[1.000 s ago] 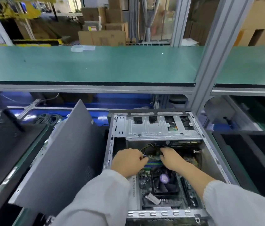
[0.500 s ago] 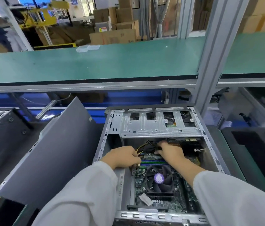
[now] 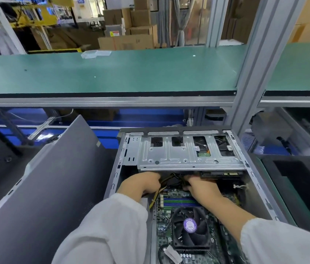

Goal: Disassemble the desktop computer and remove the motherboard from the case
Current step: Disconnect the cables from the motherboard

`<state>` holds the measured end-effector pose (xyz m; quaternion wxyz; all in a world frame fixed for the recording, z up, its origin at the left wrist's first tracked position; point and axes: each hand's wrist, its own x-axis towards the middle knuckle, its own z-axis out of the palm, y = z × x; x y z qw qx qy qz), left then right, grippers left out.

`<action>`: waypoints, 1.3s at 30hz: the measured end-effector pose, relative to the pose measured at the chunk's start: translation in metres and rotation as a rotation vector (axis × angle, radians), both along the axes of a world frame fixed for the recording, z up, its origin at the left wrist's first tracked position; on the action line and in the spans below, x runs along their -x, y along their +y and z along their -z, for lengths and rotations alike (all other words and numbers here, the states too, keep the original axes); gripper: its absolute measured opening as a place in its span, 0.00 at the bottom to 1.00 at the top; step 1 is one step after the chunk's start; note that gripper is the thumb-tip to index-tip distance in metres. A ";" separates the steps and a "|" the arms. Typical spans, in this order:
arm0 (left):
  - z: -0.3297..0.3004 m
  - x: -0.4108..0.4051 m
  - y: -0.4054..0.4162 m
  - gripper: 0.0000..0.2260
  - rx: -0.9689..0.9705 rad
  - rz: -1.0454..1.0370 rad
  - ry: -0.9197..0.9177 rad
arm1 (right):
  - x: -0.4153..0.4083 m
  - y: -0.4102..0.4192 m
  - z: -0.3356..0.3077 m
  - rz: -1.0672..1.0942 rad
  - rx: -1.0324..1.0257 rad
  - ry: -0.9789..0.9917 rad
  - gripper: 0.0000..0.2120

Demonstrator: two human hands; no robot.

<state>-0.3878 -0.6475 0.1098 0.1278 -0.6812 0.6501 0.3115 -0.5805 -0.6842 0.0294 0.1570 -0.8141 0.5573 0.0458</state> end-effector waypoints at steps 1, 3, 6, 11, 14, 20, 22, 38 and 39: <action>0.000 -0.001 -0.001 0.16 -0.004 0.007 -0.001 | 0.000 0.001 -0.001 0.002 0.013 -0.012 0.15; 0.000 -0.002 -0.001 0.16 -0.005 0.018 0.004 | 0.000 0.004 -0.005 0.015 0.040 -0.040 0.16; 0.000 -0.003 0.000 0.16 -0.003 0.028 0.002 | 0.000 0.007 -0.011 0.055 0.067 -0.075 0.17; -0.004 0.000 0.002 0.13 -0.010 0.068 0.009 | -0.001 0.008 -0.014 0.103 0.029 -0.109 0.17; -0.006 0.001 0.004 0.12 0.000 0.085 0.022 | -0.001 0.009 -0.013 0.118 -0.004 -0.108 0.16; -0.006 0.005 0.004 0.14 -0.038 0.144 -0.003 | 0.000 0.007 -0.015 0.160 -0.049 -0.114 0.16; -0.006 0.005 0.004 0.14 -0.041 0.151 -0.006 | -0.001 0.009 -0.016 0.173 -0.051 -0.136 0.16; -0.003 0.007 0.004 0.10 0.007 0.153 -0.045 | 0.014 0.036 -0.039 0.195 -0.186 -0.581 0.13; -0.004 0.007 0.004 0.10 0.011 0.154 -0.054 | 0.017 0.038 -0.039 0.310 -0.216 -0.702 0.09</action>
